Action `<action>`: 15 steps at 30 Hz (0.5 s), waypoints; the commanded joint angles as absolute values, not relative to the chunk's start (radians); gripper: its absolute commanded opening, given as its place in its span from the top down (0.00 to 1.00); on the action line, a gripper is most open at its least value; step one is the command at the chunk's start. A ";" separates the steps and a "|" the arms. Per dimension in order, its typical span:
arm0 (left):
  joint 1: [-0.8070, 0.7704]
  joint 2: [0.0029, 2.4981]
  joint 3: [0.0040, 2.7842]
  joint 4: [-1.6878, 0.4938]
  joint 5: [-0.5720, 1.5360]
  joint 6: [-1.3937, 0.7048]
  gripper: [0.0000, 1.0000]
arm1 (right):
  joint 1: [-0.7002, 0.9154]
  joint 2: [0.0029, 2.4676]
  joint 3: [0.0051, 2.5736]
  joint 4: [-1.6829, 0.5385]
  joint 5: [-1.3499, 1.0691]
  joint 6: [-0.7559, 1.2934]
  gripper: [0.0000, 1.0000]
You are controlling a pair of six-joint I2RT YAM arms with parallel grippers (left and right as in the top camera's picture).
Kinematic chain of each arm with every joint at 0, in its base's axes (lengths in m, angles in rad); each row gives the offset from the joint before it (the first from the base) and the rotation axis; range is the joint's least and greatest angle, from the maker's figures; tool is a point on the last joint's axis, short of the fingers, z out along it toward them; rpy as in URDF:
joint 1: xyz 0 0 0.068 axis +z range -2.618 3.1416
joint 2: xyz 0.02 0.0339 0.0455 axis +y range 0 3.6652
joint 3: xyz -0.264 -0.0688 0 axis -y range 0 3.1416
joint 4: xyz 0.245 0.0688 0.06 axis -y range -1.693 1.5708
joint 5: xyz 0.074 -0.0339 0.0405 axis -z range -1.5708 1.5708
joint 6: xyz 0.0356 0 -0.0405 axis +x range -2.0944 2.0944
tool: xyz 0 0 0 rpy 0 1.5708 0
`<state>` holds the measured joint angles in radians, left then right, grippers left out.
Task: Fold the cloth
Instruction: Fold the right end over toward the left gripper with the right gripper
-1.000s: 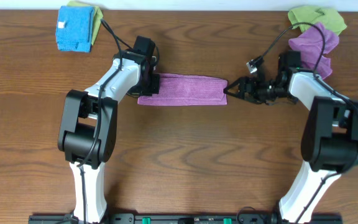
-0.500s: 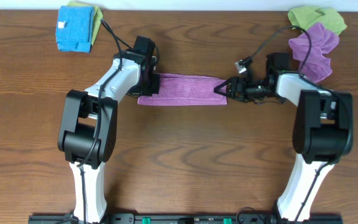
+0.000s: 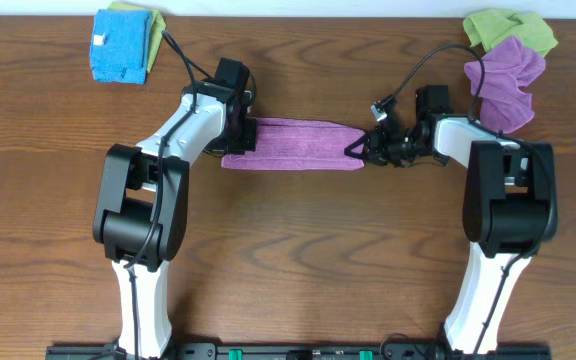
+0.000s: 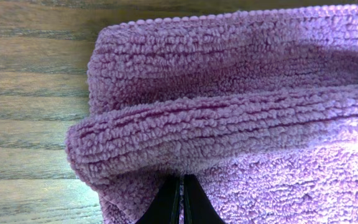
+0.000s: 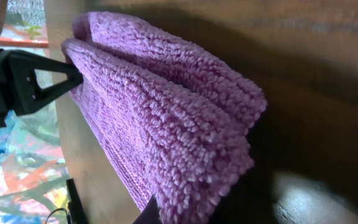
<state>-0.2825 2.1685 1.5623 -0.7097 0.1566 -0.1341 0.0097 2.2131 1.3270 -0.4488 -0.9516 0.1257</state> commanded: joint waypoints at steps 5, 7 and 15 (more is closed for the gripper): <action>-0.289 2.218 1.557 -0.736 0.245 -0.192 0.94 | 0.043 2.074 1.378 -0.466 -0.903 0.146 0.99; -0.290 2.218 1.557 -0.735 0.262 -0.196 0.94 | 0.061 2.034 1.379 -0.467 -0.870 0.146 0.98; -0.325 2.218 1.557 -0.723 0.330 -0.228 0.94 | 0.181 1.956 1.379 -0.467 -0.686 0.188 0.98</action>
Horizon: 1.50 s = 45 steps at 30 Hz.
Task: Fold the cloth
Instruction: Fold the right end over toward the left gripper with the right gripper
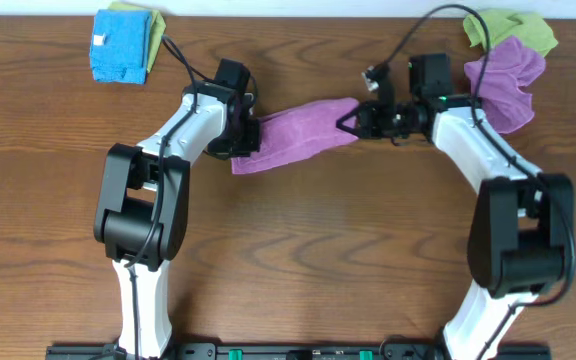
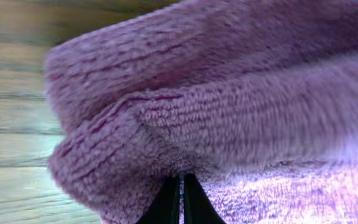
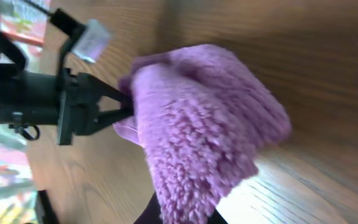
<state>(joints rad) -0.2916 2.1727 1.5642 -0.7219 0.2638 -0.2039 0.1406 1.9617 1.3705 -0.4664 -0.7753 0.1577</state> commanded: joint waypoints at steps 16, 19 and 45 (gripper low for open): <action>-0.380 2.217 1.557 -0.749 0.331 -0.233 0.94 | 0.246 1.956 1.380 -0.505 -0.577 0.181 0.99; -0.380 2.216 1.557 -0.749 0.331 -0.232 0.94 | 0.251 1.956 1.383 -0.519 -0.541 0.173 0.99; -0.380 2.165 1.570 -0.786 0.361 -0.225 0.94 | 0.410 1.957 1.567 -0.725 0.079 -0.152 0.99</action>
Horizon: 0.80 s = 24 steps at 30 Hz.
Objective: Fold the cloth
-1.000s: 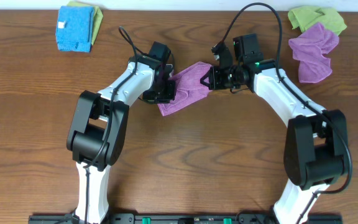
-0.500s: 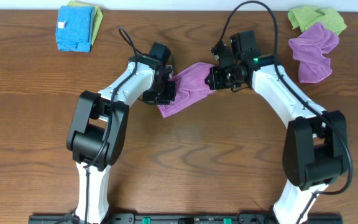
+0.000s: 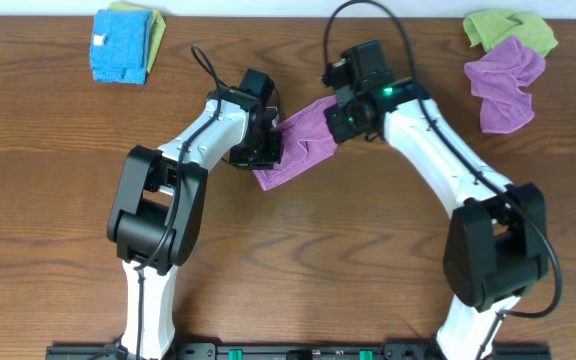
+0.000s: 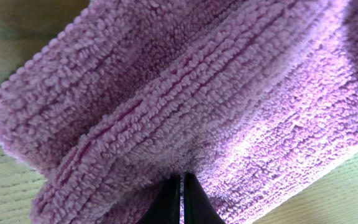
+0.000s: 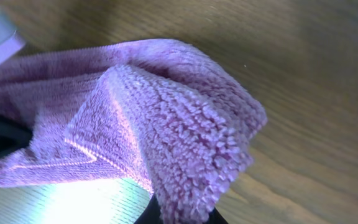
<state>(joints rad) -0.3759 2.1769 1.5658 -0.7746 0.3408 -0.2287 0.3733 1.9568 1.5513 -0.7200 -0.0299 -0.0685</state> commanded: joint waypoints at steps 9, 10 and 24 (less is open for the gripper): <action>-0.375 2.152 1.573 -0.796 0.364 -0.225 0.94 | 0.459 1.964 1.567 -0.738 0.191 -0.181 0.99; -0.370 2.140 1.575 -0.797 0.365 -0.225 0.94 | 0.458 1.964 1.567 -0.741 0.192 -0.181 0.99; -0.214 1.703 1.587 -0.853 0.367 -0.241 0.94 | 0.460 1.966 1.566 -0.749 0.202 -0.181 0.99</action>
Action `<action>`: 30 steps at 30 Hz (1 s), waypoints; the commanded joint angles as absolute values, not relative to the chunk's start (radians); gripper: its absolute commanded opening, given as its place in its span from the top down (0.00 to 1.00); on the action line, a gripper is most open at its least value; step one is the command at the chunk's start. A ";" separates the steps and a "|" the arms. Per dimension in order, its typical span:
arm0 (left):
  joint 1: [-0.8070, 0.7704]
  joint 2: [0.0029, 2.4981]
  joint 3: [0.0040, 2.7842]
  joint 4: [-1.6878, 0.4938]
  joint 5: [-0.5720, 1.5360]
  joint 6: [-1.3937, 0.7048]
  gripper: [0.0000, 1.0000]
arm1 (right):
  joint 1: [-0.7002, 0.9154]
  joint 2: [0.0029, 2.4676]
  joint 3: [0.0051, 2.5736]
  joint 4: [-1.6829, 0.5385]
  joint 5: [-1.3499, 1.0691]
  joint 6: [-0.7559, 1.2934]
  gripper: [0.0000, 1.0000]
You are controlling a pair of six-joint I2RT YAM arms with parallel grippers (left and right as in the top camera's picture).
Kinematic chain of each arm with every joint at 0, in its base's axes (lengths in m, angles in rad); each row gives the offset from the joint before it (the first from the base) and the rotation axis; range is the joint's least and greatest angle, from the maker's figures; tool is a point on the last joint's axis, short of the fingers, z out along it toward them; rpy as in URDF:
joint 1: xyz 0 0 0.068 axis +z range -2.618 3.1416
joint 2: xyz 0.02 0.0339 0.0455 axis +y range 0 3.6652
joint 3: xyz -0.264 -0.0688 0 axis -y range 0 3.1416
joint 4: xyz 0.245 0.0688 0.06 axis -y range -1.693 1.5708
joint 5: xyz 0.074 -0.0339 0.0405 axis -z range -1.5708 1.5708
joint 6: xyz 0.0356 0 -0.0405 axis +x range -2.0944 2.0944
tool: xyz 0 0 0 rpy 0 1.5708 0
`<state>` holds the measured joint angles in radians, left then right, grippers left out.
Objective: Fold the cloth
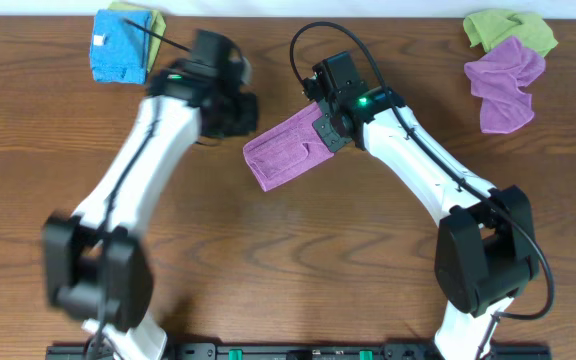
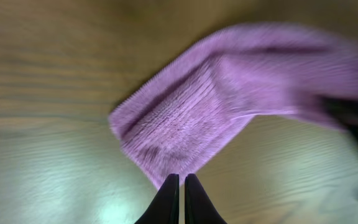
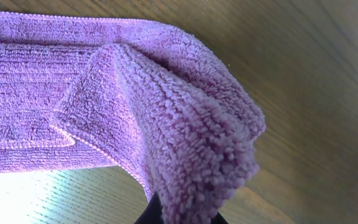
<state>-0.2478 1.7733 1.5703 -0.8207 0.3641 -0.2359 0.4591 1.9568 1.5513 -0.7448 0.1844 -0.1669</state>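
Note:
The purple cloth (image 1: 280, 152) lies on the table as a short folded band, slanting from lower left to upper right. Its doubled layers show in the right wrist view (image 3: 104, 93). My right gripper (image 1: 321, 132) is shut on the cloth's upper right end, and a thick fold fills its jaws (image 3: 182, 211). My left gripper (image 1: 238, 113) is up and to the left of the cloth, clear of it. In the blurred left wrist view its fingers (image 2: 181, 180) are shut with nothing between them, and the cloth (image 2: 216, 112) lies ahead of them.
A folded blue cloth (image 1: 120, 45) lies on a green one at the far left corner. A green cloth (image 1: 510, 28) and a crumpled purple cloth (image 1: 508, 72) lie at the far right. Cables trail from both wrists.
My left gripper was shut on the cloth's left end; now it is off the cloth, further back and to the left. The right gripper still holds its end, slightly further left.
The cloth was first a long folded strip stretched between both shut grippers. Then its right end was further back and left, and later close to the left end, doubling the cloth. Now only the right gripper holds the shortened cloth.

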 commanded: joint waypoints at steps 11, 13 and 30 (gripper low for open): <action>-0.041 1.310 1.587 -1.042 0.365 -0.203 0.82 | 0.532 2.043 1.555 -0.725 0.179 -0.200 0.99; -0.032 1.261 1.587 -1.070 0.363 -0.201 0.76 | 0.549 2.062 1.555 -0.715 0.179 -0.200 0.99; -0.032 1.182 1.587 -1.205 0.348 -0.153 0.71 | 0.674 2.080 1.555 -0.662 0.156 -0.208 0.99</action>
<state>-0.0360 1.1790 1.5730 -1.2011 0.3592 -0.1745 0.6506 2.0773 1.5509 -0.6643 0.1719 -0.1928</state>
